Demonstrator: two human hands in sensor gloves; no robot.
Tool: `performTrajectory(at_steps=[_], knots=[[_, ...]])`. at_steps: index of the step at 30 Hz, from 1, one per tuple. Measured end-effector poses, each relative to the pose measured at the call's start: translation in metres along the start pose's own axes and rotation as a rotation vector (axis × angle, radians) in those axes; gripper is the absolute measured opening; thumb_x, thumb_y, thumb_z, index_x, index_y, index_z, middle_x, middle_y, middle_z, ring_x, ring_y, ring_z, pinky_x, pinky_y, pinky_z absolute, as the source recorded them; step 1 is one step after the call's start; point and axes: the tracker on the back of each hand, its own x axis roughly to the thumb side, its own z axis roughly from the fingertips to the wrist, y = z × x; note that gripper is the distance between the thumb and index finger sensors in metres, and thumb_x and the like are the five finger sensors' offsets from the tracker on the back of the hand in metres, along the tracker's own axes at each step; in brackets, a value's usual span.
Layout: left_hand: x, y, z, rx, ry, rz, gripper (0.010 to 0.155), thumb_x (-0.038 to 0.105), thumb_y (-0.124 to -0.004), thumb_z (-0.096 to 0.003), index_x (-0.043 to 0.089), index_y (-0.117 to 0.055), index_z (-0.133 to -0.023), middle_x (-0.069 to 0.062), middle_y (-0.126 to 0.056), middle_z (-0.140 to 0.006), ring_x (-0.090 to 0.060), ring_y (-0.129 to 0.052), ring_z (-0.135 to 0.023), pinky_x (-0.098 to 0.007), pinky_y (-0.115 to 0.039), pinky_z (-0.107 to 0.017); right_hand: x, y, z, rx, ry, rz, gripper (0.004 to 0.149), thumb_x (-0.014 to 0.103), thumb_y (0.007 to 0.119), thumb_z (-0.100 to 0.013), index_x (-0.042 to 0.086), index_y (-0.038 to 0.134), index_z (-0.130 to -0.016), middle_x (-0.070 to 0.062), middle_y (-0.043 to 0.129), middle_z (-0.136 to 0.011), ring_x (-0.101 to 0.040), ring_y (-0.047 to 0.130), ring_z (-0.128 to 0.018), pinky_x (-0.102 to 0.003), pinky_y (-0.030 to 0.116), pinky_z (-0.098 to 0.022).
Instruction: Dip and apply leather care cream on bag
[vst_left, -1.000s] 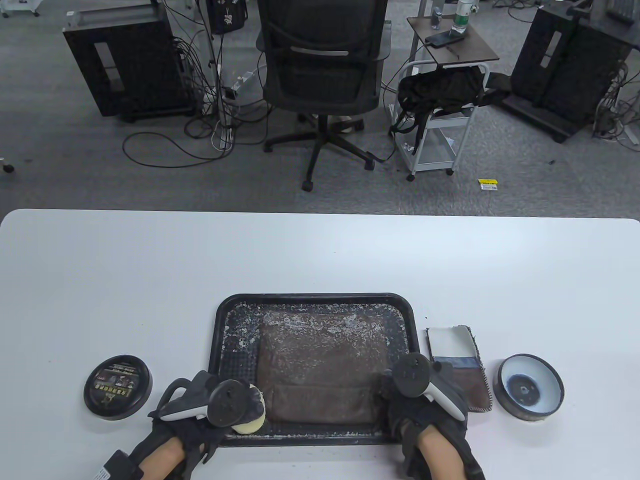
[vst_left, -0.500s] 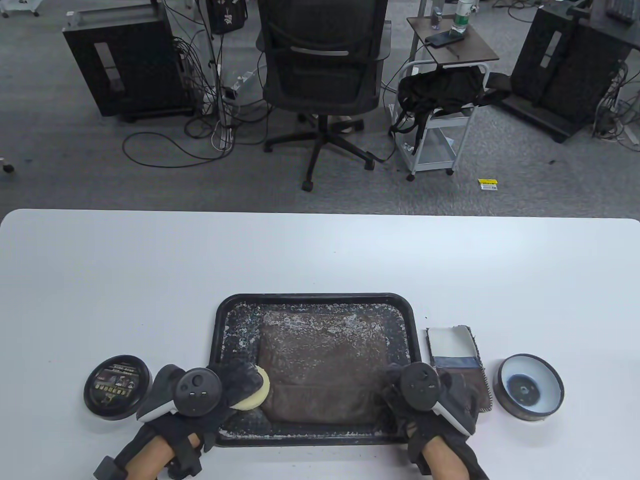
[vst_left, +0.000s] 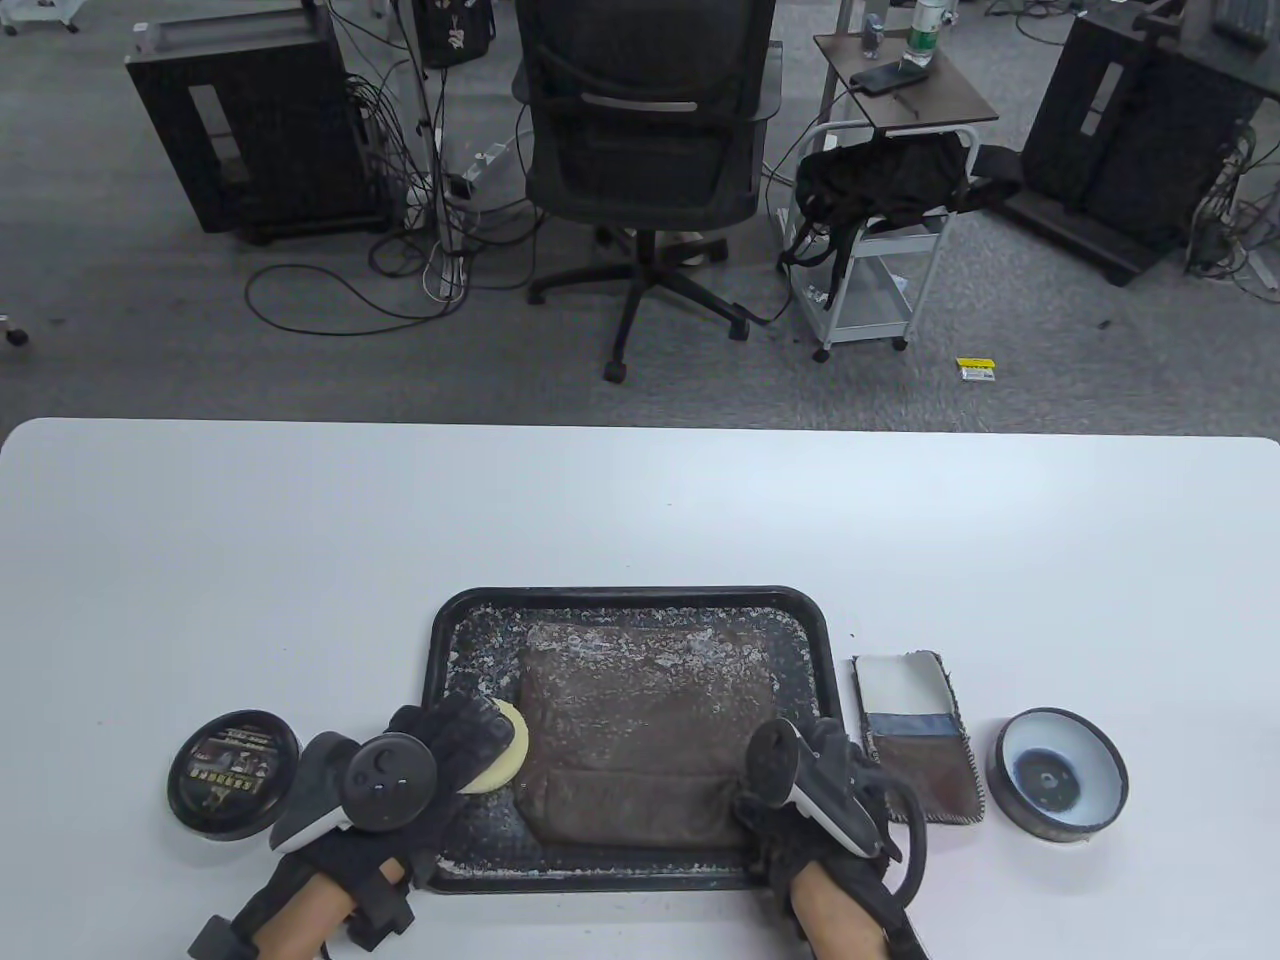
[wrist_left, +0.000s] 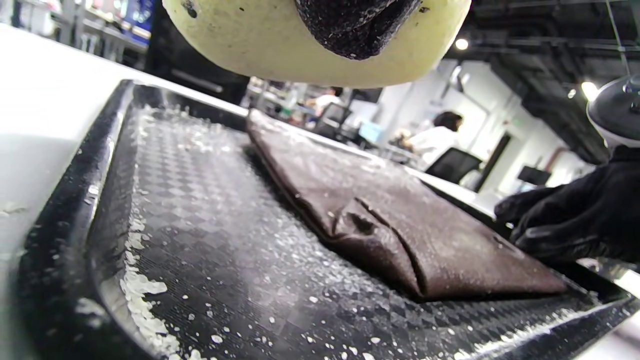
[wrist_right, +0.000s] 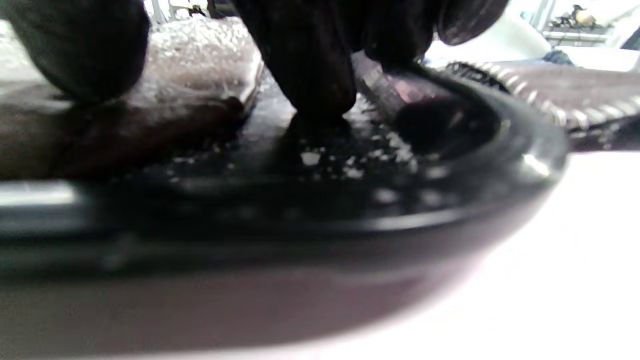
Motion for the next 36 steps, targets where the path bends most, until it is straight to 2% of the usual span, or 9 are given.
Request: performTrajectory(at_steps=[7, 13, 20, 24, 27, 29, 30, 32, 36], knots=[[-0.004, -0.004, -0.003, -0.03, 0.026, -0.016, 0.062, 0.025, -0.076, -0.0416, 0.04, -0.056, -0.098, 0.011, -0.051, -0.111, -0.02, -0.049, -0.108, -0.057, -0.044, -0.077, 0.007, -0.001, -0.009, 0.109, 0.053, -0.038, 0.075, 0.046, 0.08, -0.04, -0.015, 0.074, -0.084, -0.025, 0.039, -0.108, -0.052, 0.042, -0.095, -0.068, 0.043, -0.069], [-0.003, -0.004, -0.003, -0.048, 0.019, -0.021, 0.062, 0.025, -0.076, -0.0417, 0.04, -0.056, -0.098, 0.011, -0.051, -0.111, -0.02, -0.049, -0.108, -0.058, -0.044, -0.077, 0.008, -0.002, -0.013, 0.137, 0.073, -0.092, 0.07, 0.04, 0.082, -0.039, -0.016, 0.075, -0.08, -0.025, 0.04, -0.107, -0.054, 0.035, -0.094, -0.069, 0.04, -0.068], [-0.004, -0.003, -0.002, -0.055, 0.029, -0.026, 0.062, 0.024, -0.076, -0.0415, 0.04, -0.056, -0.098, 0.011, -0.051, -0.111, -0.02, -0.049, -0.108, -0.058, -0.044, -0.078, 0.012, -0.002, -0.013, 0.089, 0.028, -0.104, 0.047, 0.036, 0.084, -0.038, 0.003, 0.081, -0.071, -0.023, 0.048, -0.105, -0.053, 0.039, -0.095, -0.069, 0.041, -0.068], [-0.006, -0.003, 0.0, -0.052, 0.039, -0.02, 0.062, 0.024, -0.076, -0.0415, 0.04, -0.056, -0.098, 0.01, -0.051, -0.111, -0.02, -0.049, -0.108, -0.058, -0.043, -0.078, 0.013, -0.002, -0.009, 0.028, -0.011, -0.111, 0.044, 0.035, 0.084, -0.038, 0.005, 0.082, -0.07, -0.017, 0.06, -0.102, -0.047, 0.056, -0.094, -0.069, 0.046, -0.068], [-0.006, -0.002, 0.0, -0.052, 0.045, -0.025, 0.062, 0.024, -0.076, -0.0416, 0.04, -0.056, -0.098, 0.011, -0.051, -0.111, -0.02, -0.049, -0.108, -0.058, -0.043, -0.078, 0.011, -0.008, -0.005, -0.027, -0.009, -0.118, 0.043, 0.036, 0.086, -0.037, 0.007, 0.085, -0.068, -0.01, 0.074, -0.094, -0.039, 0.077, -0.087, -0.069, 0.051, -0.067], [-0.007, -0.001, 0.0, -0.05, 0.049, -0.031, 0.062, 0.024, -0.076, -0.0416, 0.04, -0.056, -0.098, 0.01, -0.051, -0.111, -0.02, -0.048, -0.108, -0.058, -0.042, -0.078, 0.01, -0.016, -0.001, -0.091, -0.014, -0.101, 0.041, 0.038, 0.088, -0.036, 0.009, 0.088, -0.065, -0.009, 0.082, -0.087, -0.029, 0.097, -0.07, -0.063, 0.061, -0.067], [-0.007, 0.0, 0.0, -0.047, 0.051, -0.033, 0.062, 0.024, -0.076, -0.0416, 0.04, -0.056, -0.098, 0.011, -0.051, -0.111, -0.02, -0.048, -0.109, -0.058, -0.042, -0.078, 0.009, -0.019, 0.001, -0.119, -0.019, -0.109, 0.041, 0.038, 0.089, -0.036, 0.01, 0.088, -0.065, -0.01, 0.083, -0.085, -0.017, 0.104, -0.057, -0.056, 0.069, -0.065], [-0.008, 0.001, 0.0, -0.039, 0.05, -0.032, 0.062, 0.024, -0.076, -0.0416, 0.04, -0.056, -0.098, 0.011, -0.051, -0.111, -0.02, -0.048, -0.109, -0.058, -0.041, -0.078, 0.003, -0.028, 0.005, -0.202, -0.023, -0.18, 0.04, 0.038, 0.091, -0.034, 0.009, 0.089, -0.062, -0.011, 0.086, -0.082, -0.008, 0.107, -0.043, -0.046, 0.08, -0.059], [-0.01, 0.004, 0.001, -0.029, 0.055, -0.034, 0.062, 0.024, -0.076, -0.0417, 0.04, -0.056, -0.098, 0.011, -0.051, -0.111, -0.02, -0.048, -0.109, -0.059, -0.041, -0.078, -0.014, -0.049, 0.011, -0.332, 0.0, -0.279, 0.037, 0.037, 0.094, -0.032, 0.01, 0.09, -0.057, -0.01, 0.089, -0.077, -0.008, 0.108, -0.034, -0.042, 0.088, -0.052]])
